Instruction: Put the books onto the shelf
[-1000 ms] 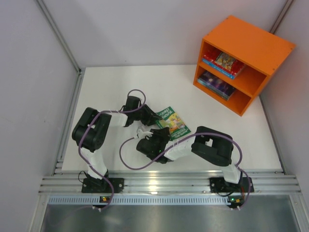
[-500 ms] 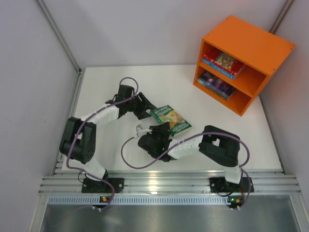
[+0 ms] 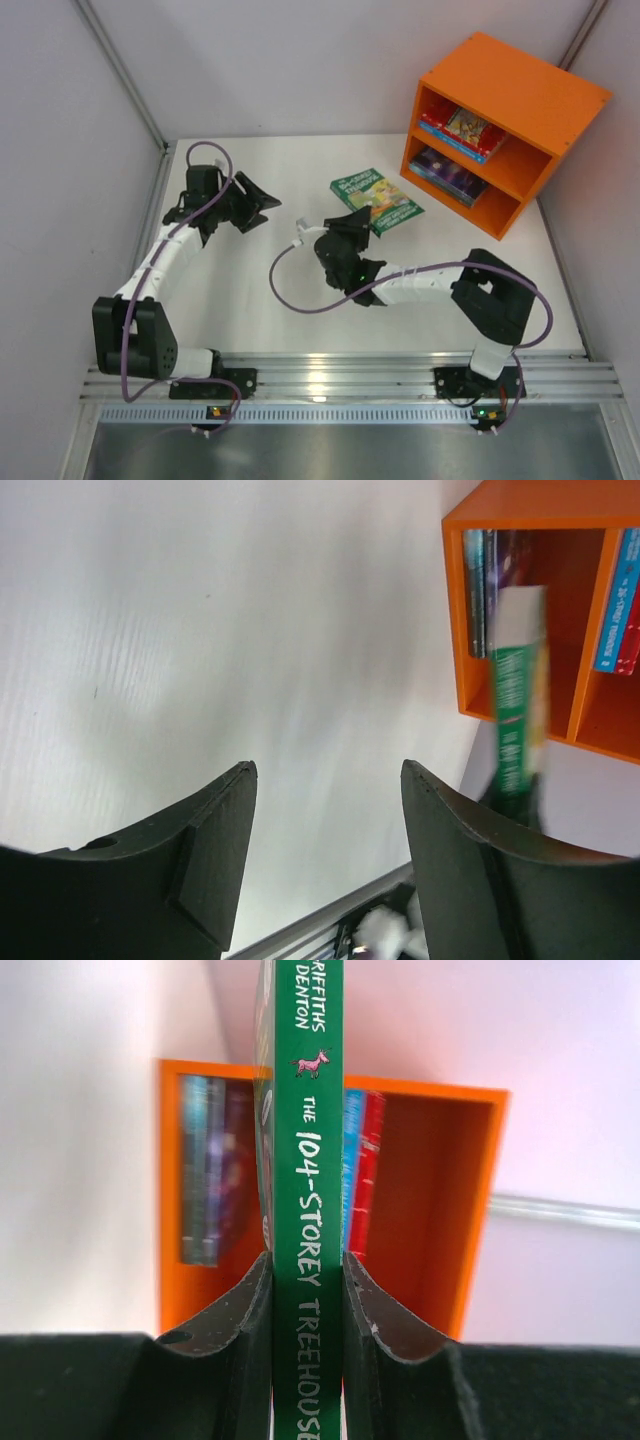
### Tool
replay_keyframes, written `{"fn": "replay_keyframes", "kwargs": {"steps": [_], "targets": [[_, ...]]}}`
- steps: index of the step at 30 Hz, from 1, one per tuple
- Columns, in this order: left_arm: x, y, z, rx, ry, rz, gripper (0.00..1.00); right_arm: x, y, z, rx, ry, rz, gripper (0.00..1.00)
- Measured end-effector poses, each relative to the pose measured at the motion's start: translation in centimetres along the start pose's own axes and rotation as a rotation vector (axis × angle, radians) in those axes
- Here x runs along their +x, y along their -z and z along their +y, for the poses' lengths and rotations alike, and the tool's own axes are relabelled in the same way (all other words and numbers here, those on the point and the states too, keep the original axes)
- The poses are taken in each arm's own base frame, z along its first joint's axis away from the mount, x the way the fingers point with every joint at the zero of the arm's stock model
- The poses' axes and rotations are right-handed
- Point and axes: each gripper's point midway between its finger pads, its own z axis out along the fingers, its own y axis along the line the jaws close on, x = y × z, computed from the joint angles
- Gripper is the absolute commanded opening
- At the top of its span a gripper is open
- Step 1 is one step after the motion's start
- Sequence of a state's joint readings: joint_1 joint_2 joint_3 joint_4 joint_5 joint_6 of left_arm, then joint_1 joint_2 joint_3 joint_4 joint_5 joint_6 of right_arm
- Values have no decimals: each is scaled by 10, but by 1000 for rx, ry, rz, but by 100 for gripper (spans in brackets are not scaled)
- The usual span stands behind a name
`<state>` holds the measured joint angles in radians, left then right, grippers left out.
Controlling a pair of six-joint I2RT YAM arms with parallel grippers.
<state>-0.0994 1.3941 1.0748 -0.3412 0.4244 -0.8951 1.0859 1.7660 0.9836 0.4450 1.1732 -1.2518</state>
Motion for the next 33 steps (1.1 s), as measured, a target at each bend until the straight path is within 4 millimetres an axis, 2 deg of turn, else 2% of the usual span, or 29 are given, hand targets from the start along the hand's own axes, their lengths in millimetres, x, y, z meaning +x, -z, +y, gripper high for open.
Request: {"fn": "replay_keyframes", "kwargs": {"steps": [6,8,10,15,20,33], "targets": [[26,5,26,-32,2,48,65,36,-32,-96,127,-59,101,0],[35,3,36,-45,9,74,65,50,-41,-121,168,-84,131,0],[41,2,42,-56,16,93,65,62,-49,-135,198,-94,156,0],[49,1,47,-47,21,117,65,98,-71,-151,236,-73,231,0],[52,0,43,-14,17,136,65,127,-84,-161,264,-70,293,0],[61,-7,46,21,22,180,65,158,-109,-161,255,-50,314,0]]}}
